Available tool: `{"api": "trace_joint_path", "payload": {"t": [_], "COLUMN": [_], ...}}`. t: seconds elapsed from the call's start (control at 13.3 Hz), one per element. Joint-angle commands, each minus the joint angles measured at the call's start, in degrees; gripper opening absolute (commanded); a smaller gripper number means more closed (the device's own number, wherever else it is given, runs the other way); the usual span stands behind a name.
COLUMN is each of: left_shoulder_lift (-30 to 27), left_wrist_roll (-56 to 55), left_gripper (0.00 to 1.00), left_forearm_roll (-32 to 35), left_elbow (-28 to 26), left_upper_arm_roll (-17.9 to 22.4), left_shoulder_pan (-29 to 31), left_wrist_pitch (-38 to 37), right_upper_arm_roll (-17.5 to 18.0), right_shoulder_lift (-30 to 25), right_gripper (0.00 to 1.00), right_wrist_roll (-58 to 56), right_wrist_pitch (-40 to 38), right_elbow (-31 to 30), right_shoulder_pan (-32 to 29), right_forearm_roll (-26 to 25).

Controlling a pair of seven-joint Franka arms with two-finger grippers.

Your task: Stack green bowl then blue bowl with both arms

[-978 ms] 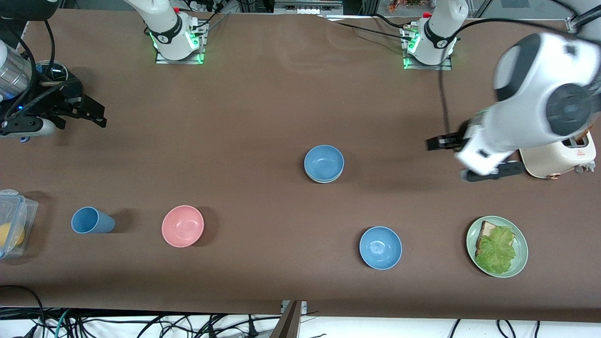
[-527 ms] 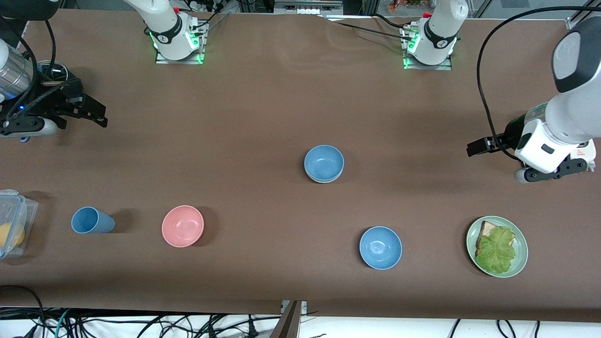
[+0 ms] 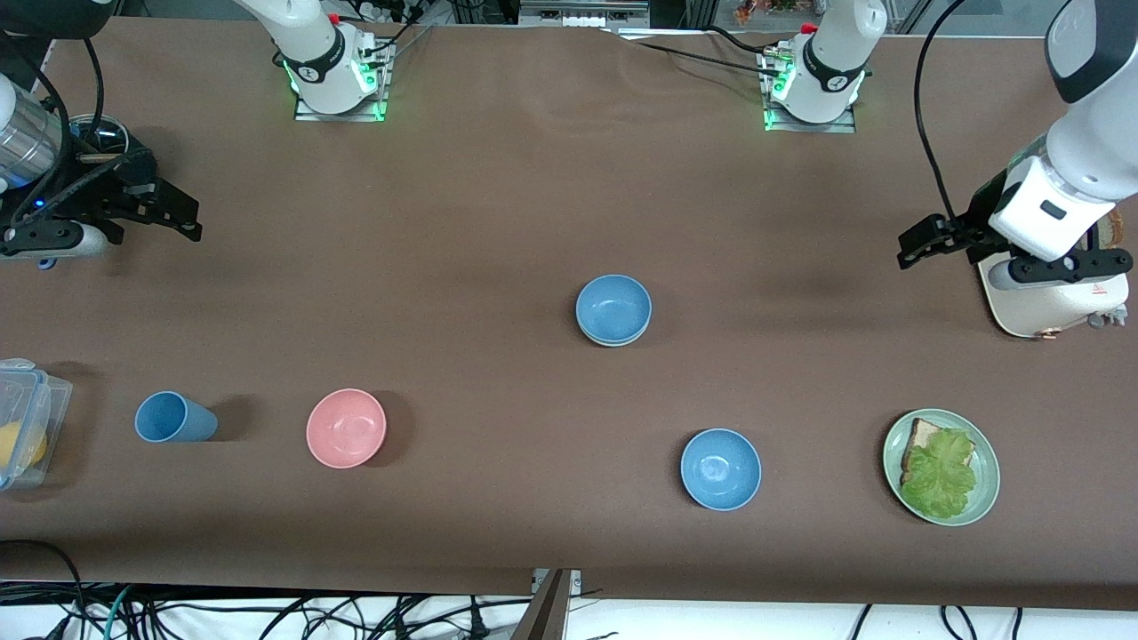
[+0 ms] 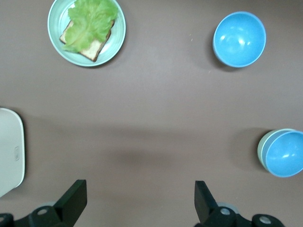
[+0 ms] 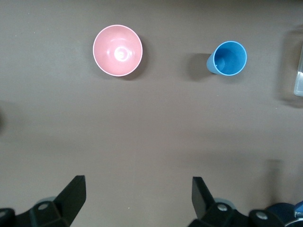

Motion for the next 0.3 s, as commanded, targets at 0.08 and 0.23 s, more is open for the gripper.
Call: {"api": "trace_joint_path", "payload": {"t": [0.08,0.23], "left_shoulder_lift": [-1.2,-1.2], "left_wrist_roll": [1.5,1.4], "left_gripper": [1.0,1.0], "left_forearm_roll": [6.1,6.1], "left_elbow": [-1.0,-1.0], "left_upper_arm_roll": [-1.2,-1.2], "left_shoulder_pan": [0.3,0.3], "left_wrist_pitch": [-1.6,-1.7], "right_upper_arm_roll": [0.0,0.0], "right_shoulder_lift": [0.6,0.6], "right_gripper": [0.99,0.99], "right_wrist_roll": [0.5,0.3], "right_wrist_pitch": [-1.4,-1.1], "right_elbow": [1.2,1.3], "right_shoulder_pan": [0.0,0.1], "right_forearm_roll": [-0.7,-1.0]}}
